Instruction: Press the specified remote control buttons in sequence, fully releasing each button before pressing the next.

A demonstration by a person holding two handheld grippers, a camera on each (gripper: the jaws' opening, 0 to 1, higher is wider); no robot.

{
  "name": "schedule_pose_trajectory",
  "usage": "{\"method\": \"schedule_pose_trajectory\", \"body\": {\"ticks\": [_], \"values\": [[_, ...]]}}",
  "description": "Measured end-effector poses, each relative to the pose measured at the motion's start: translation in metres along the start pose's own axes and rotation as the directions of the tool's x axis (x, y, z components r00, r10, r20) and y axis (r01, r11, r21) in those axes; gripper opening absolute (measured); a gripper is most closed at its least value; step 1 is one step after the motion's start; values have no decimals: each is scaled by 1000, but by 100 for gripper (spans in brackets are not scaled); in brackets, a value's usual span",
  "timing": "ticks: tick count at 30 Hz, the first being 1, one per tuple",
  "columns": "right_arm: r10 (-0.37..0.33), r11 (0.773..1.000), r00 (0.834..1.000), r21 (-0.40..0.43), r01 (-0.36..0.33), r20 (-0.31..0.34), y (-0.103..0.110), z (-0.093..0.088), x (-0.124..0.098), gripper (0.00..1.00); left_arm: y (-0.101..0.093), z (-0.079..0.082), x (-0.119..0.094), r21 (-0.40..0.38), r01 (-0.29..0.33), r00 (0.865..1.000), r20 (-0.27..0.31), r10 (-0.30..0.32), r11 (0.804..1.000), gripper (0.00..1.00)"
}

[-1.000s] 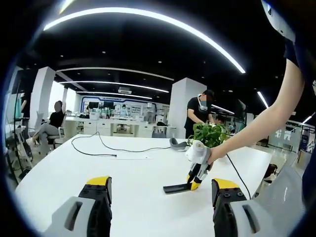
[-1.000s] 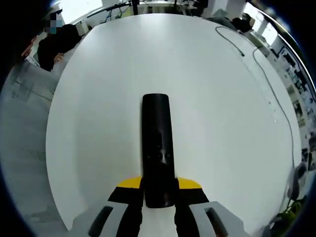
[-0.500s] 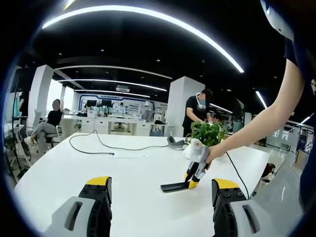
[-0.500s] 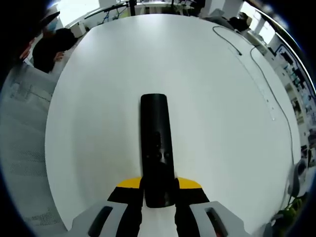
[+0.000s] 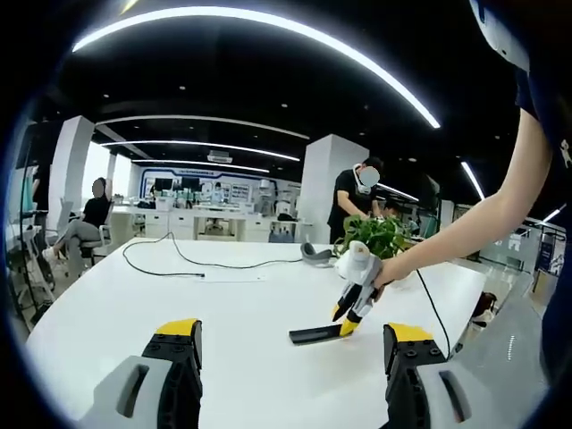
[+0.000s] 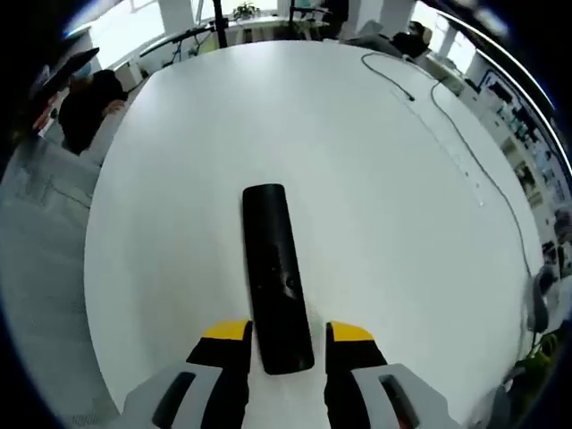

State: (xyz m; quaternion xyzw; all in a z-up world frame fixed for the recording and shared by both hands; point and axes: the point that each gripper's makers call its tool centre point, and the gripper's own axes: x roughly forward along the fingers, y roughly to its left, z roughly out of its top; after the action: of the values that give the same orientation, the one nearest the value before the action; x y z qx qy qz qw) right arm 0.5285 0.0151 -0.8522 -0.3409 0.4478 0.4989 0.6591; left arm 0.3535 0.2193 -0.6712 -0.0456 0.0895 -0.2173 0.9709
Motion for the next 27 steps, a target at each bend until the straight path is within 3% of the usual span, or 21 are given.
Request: {"method": "schedule_pose_trajectory", "body": {"ticks": [14,22,27], "values": [[-64,994,986,95,50,152,2,22,-25,36,-1,0,0,4,5,1000,-1,-5,1000,88],[-101,984,963,169,59,252,3,34,-46,40,-2,-1,0,7,9,1000,-3,-9,1000,88],[-145,971,937,227,73,319,2,41,-63,42,-2,-1,1,7,8,1000,0,-8,1000,88]]}}
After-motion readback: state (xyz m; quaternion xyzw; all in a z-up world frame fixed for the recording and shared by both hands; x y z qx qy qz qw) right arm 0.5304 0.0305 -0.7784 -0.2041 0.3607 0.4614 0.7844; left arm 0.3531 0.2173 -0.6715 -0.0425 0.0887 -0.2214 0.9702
